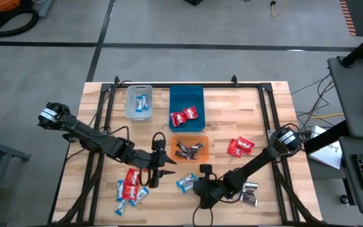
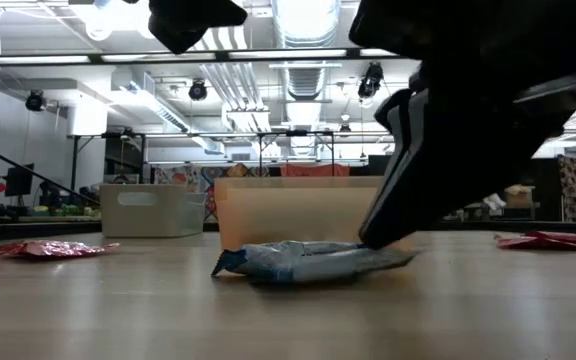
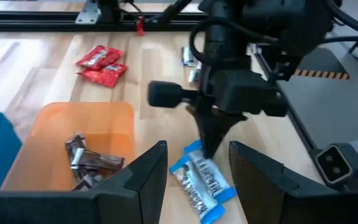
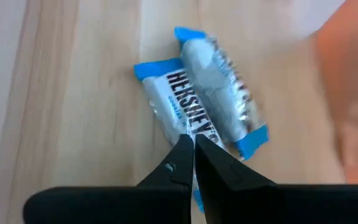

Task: Sort candy
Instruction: Put the blue chocolate bar into the gray bin

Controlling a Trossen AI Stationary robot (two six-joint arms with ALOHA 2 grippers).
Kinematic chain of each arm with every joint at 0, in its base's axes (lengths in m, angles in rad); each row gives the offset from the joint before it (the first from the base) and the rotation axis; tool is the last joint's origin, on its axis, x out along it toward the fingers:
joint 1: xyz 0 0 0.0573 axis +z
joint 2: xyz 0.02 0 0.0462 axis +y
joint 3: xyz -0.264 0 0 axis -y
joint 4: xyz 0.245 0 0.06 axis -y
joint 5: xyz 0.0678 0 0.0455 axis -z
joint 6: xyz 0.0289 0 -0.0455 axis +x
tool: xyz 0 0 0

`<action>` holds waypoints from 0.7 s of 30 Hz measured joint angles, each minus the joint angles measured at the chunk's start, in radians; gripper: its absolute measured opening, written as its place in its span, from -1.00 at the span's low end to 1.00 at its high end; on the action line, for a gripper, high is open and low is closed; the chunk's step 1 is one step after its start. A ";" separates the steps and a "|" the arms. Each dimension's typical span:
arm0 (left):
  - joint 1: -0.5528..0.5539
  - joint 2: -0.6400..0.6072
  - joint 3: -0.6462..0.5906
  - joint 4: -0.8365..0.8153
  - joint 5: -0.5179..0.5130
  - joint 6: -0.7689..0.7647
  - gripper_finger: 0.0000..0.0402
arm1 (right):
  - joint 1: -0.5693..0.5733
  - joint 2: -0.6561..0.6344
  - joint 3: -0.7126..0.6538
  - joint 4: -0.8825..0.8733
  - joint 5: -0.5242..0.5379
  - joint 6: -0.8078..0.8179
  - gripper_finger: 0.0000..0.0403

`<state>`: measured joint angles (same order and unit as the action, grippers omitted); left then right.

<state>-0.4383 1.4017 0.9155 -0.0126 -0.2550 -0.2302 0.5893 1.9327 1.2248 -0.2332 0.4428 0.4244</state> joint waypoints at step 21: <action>-0.152 0.122 -0.011 0.088 -0.100 0.008 -0.24 | 0.054 -0.124 -0.231 0.253 0.063 0.010 -0.96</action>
<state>-0.5906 1.5238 0.9044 0.0752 -0.3550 -0.2223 0.6437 1.8091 0.9943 0.0197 0.5060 0.4346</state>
